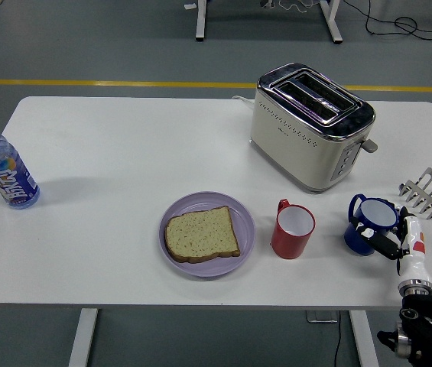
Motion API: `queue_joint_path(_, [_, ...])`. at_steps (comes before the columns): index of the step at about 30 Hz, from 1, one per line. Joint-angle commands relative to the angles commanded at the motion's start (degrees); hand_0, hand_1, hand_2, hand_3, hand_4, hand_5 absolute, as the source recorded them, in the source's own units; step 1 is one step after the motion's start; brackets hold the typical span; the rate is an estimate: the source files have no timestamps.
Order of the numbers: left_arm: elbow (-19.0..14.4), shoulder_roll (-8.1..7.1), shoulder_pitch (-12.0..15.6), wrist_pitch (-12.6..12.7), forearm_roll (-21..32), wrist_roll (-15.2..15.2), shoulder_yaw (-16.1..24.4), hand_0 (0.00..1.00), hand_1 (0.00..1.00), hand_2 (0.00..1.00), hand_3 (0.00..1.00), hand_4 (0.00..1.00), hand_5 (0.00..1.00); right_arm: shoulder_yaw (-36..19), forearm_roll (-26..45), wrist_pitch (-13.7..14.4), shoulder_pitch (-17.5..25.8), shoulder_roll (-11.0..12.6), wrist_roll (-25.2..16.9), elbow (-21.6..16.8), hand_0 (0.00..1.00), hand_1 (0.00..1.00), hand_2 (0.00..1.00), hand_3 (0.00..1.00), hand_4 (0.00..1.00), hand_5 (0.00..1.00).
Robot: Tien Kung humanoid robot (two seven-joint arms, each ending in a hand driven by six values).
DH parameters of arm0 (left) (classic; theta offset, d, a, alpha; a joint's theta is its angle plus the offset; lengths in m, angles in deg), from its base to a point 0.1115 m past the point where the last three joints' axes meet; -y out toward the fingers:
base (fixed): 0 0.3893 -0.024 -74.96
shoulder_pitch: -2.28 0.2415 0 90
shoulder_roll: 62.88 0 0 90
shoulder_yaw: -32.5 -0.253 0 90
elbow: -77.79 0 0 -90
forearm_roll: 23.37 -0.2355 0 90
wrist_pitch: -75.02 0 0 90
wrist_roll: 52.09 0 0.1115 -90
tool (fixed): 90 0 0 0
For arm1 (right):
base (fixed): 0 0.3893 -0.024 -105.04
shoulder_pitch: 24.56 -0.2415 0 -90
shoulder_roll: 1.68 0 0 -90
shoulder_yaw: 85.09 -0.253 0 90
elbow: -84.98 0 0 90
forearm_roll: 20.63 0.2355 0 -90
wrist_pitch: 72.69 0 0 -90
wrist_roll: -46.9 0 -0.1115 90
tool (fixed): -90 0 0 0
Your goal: Pick up the cup,pour liquid into bread,place the cup on the desk
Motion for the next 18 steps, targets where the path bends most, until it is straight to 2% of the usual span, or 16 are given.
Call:
queue_joint_path(2, [0.01, 0.00, -0.01, 0.01, 0.00, 0.00, 0.00, 0.684, 0.694, 0.700, 0.554, 0.254, 0.998, 0.01, 0.26, 0.00, -0.01, 0.02, -0.26, -0.11, 0.542, 0.510, 0.585, 0.626, 0.869, 0.002])
queue_joint_path(7, [0.00, 0.00, 0.00, 0.00, 0.14, 0.06, -0.08, 0.684, 0.694, 0.700, 0.554, 0.254, 0.998, 0.07, 1.41, 0.00, 0.05, 0.14, -1.25, -0.73, 0.542, 0.510, 0.585, 0.626, 0.869, 0.002])
queue_joint_path(8, [0.00, -0.01, -0.01, 0.00, 0.17, 0.07, -0.10, 0.683, 0.694, 0.700, 0.554, 0.254, 0.998, 0.05, 1.52, 0.00, 0.07, 0.17, -1.38, -0.86, 0.486, 0.466, 0.552, 0.594, 0.860, 0.002])
queue_joint_path(13, [0.01, -0.02, 0.00, 0.00, 0.27, 0.09, -0.16, 0.683, 0.694, 0.700, 0.554, 0.254, 0.998, -0.39, 2.15, 0.00, 0.31, 0.49, -2.15, -2.14, 0.486, 0.466, 0.552, 0.594, 0.860, 0.002])
queue_joint_path(14, [0.01, -0.02, 0.01, 0.00, 0.30, 0.11, -0.18, 0.682, 0.694, 0.700, 0.554, 0.252, 0.998, -0.56, 2.15, 0.00, 0.35, 0.55, -2.23, -2.38, 0.405, 0.399, 0.508, 0.531, 0.853, 0.002])
queue_joint_path(18, [0.02, -0.04, 0.04, 0.01, 0.28, 0.11, -0.17, 0.682, 0.694, 0.700, 0.554, 0.252, 0.998, -1.63, 2.30, 0.00, 0.60, 0.95, -2.63, -3.96, 0.405, 0.399, 0.508, 0.531, 0.853, 0.002])
